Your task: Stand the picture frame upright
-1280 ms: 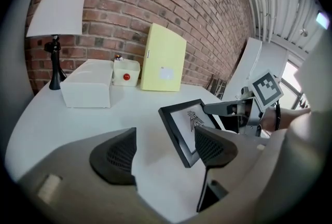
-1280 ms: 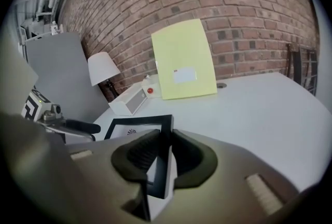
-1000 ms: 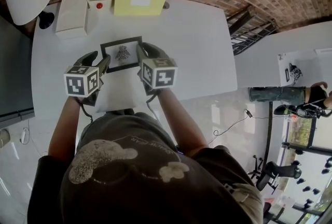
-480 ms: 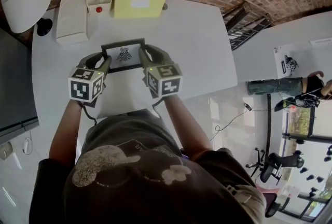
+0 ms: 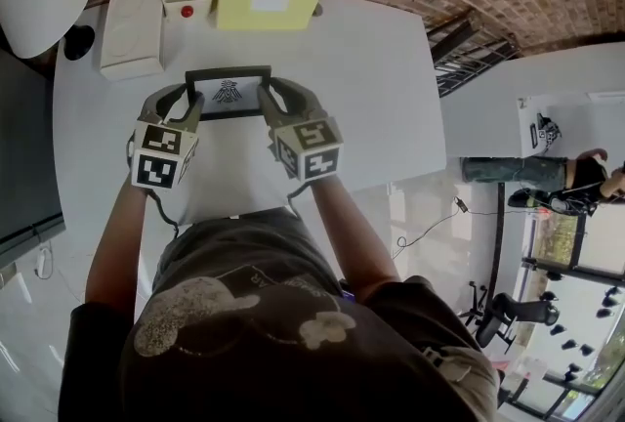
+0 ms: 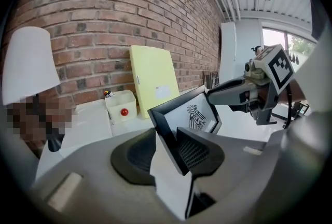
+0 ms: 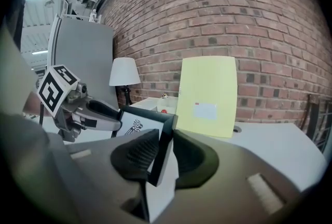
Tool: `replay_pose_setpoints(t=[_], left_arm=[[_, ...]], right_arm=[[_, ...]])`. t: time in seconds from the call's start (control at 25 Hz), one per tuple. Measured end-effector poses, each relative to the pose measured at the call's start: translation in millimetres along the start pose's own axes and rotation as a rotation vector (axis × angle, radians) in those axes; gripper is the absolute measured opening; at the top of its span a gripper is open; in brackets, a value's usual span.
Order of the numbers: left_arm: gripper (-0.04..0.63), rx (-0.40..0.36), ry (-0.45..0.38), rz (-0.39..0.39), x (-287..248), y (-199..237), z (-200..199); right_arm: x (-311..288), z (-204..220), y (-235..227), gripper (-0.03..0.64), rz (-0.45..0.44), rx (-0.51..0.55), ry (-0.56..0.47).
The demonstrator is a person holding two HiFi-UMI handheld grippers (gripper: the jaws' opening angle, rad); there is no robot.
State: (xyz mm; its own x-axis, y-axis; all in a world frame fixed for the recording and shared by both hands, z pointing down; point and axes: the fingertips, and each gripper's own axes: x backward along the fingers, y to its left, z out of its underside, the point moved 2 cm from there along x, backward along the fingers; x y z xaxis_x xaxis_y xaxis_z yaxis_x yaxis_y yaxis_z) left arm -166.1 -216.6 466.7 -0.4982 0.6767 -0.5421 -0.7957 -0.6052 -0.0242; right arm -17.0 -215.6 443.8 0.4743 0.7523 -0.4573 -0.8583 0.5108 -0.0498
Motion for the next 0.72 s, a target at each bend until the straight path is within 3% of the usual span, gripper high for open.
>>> replay_pose_setpoints(t=[0.44, 0.72], left_arm=[[0.126, -0.055, 0.031, -0.178, -43, 12, -26], [0.100, -0.073, 0.036, -0.248, -70, 23, -32]], right_arm=[[-33, -9, -44, 0.088, -0.065, 0.095, -0.050], [-61, -12, -70, 0.087, -0.098, 0.086, -0.065]])
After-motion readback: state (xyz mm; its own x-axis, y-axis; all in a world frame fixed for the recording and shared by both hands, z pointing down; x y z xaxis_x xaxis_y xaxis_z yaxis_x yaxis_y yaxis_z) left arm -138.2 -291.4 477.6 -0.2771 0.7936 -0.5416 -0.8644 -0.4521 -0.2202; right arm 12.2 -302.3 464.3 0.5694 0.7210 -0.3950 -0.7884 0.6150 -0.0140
